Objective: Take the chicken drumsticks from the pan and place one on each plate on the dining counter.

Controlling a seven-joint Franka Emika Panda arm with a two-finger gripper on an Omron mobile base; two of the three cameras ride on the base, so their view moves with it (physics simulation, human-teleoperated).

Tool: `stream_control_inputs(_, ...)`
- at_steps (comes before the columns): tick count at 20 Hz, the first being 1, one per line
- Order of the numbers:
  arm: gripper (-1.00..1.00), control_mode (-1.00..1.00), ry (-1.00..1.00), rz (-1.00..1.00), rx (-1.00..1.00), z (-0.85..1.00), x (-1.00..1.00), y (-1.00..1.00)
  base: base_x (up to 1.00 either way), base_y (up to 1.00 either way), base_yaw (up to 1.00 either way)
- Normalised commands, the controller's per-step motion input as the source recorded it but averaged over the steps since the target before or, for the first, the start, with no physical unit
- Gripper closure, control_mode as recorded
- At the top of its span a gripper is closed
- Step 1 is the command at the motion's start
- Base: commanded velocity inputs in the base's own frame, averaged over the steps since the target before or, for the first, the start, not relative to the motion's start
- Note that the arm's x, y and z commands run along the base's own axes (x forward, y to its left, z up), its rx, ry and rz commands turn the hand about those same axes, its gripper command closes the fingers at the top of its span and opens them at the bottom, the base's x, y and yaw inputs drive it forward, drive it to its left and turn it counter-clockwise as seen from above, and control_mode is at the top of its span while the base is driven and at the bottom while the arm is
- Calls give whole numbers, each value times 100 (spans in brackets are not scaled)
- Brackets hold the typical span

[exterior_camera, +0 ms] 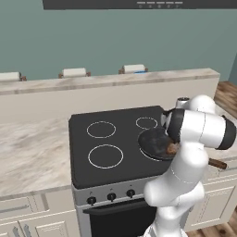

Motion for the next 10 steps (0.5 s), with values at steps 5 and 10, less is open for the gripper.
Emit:
stream_control_inputs(5, 100, -100, 0, 0, 0, 37, -3, 0, 0, 0, 0)
stream_control_inputs(10, 100, -100, -10, -3, 0, 33, -31, 15, 0, 0, 0)
